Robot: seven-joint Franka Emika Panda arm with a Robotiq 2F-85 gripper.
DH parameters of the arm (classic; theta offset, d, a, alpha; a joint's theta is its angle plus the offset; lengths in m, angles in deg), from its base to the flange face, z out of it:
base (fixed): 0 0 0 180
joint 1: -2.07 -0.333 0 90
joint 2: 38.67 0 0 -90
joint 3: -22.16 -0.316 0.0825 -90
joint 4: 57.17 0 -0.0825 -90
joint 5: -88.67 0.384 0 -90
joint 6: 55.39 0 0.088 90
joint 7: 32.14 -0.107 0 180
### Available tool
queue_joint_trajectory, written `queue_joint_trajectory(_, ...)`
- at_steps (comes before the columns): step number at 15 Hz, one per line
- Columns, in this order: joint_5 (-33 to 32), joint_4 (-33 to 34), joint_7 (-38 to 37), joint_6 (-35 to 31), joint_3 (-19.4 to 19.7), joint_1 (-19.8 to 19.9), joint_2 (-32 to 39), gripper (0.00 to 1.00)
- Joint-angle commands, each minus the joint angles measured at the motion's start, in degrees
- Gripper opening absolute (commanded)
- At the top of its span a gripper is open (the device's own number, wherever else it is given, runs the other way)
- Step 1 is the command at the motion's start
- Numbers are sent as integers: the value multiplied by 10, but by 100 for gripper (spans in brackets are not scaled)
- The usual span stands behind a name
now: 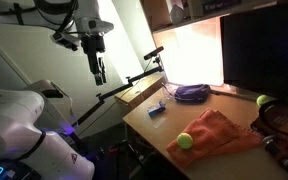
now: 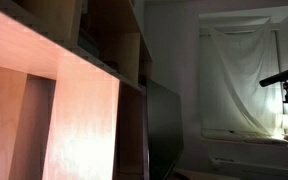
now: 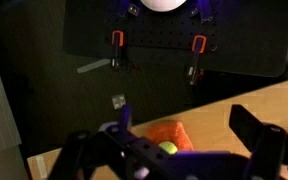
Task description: Pick up the can and place it upright on the table
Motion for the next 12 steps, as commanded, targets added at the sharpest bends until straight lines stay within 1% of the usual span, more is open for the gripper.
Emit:
queue_joint_trajectory(1, -5, 1, -5, 1, 10, -11, 2, 100)
queue_joint_trajectory(3, -2, 11, -12, -2, 8, -10, 13, 100)
queue_joint_trajectory(5, -22, 36, -19, -3, 4, 0, 40, 100)
queue_joint_trajectory(6, -39, 53, -36, -4, 1, 11, 55, 100)
queue_joint_trajectory(7, -47, 70, -32, 1, 6, 13, 69, 100)
queue_joint_trajectory(8, -71, 86, -56, -3, 2, 25, 81, 100)
queue_joint_trajectory(12, -158, 161, -68, -5, 14, 45, 143, 100)
